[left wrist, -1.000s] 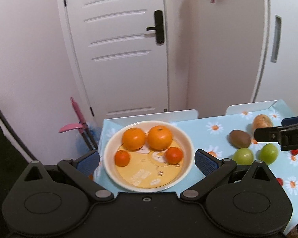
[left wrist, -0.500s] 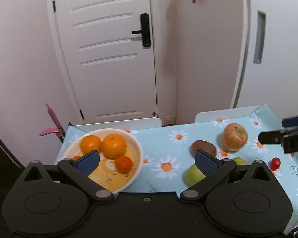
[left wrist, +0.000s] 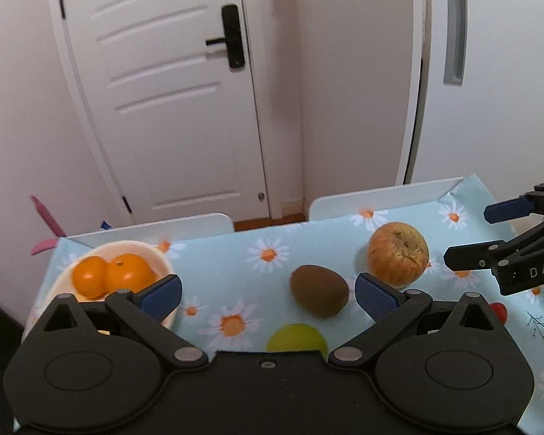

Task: Organize fruits
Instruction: 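Move both tools from the bowl toward the kiwi and the large apple, then grasp the brown kiwi with the left tool while the right tool grasps the large apple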

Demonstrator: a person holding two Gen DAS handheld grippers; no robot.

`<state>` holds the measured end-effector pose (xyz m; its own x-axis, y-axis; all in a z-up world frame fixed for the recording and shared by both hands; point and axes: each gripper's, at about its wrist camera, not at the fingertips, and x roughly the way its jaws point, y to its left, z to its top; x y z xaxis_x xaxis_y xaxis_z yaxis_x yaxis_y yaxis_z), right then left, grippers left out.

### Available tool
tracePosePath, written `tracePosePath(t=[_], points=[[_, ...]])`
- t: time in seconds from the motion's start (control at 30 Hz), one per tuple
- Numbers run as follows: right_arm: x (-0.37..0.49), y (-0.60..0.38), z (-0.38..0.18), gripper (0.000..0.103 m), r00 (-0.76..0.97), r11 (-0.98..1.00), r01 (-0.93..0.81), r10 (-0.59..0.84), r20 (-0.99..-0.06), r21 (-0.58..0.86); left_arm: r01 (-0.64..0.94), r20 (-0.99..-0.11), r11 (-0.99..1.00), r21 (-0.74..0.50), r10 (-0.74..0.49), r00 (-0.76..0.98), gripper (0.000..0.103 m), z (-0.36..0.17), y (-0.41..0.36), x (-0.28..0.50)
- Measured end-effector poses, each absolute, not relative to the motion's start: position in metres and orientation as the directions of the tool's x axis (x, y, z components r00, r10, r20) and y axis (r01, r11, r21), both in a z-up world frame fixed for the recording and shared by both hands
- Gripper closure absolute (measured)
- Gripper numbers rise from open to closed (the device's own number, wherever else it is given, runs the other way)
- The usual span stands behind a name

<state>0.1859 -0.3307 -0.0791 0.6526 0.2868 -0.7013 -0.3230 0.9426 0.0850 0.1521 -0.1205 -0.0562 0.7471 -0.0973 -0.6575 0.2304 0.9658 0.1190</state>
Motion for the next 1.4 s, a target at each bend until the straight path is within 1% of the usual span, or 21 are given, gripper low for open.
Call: tracePosePath(t=[0.23,0.33,0.6,0.77,0.83,0.87,0.9,1.1,1.4], points=[[0.206,-0.350,-0.093,0.000,0.618,0.912,-0.390,0.363,-0.698,0.128,0.281,-0.711,0.953,0.114,-0.119,0.693,0.003,-0.089,-0.145,0.189],[0.211,-0.350,-0.101,0.000,0.601,0.901,-0.415,0.378,-0.704,0.129,0.296,-0.738,0.950,0.102,-0.127,0.662,0.007,-0.103,-0.152,0.201],[0.224,-0.351,-0.119,0.000,0.571,0.890,-0.423,0.409,-0.712,0.171,0.309,-0.779,0.945,0.110,-0.112,0.618,0.011,-0.131,-0.168,0.221],[0.231,-0.347,-0.125,0.000,0.557,0.880,-0.435,0.431,-0.710,0.193,0.309,-0.795,0.944,0.115,-0.099,0.599,0.019,-0.142,-0.171,0.229],[0.233,-0.345,-0.126,0.000,0.555,0.878,-0.436,0.435,-0.710,0.197,0.311,-0.803,0.944,0.111,-0.100,0.588,0.026,-0.145,-0.171,0.232],[0.234,-0.345,-0.127,0.000,0.553,0.877,-0.437,0.437,-0.710,0.200,0.313,-0.809,0.944,0.105,-0.101,0.579,0.036,-0.147,-0.171,0.233],[0.234,-0.344,-0.128,0.000,0.551,0.876,-0.437,0.439,-0.710,0.203,0.317,-0.814,0.943,0.096,-0.109,0.570,0.039,-0.148,-0.171,0.233],[0.237,-0.339,-0.128,0.000,0.544,0.871,-0.446,0.446,-0.711,0.206,0.311,-0.814,0.948,0.071,-0.125,0.568,0.042,-0.147,-0.167,0.233],[0.242,-0.331,-0.132,0.001,0.537,0.867,-0.454,0.450,-0.714,0.205,0.304,-0.815,0.950,0.078,-0.115,0.568,0.043,-0.146,-0.164,0.233]])
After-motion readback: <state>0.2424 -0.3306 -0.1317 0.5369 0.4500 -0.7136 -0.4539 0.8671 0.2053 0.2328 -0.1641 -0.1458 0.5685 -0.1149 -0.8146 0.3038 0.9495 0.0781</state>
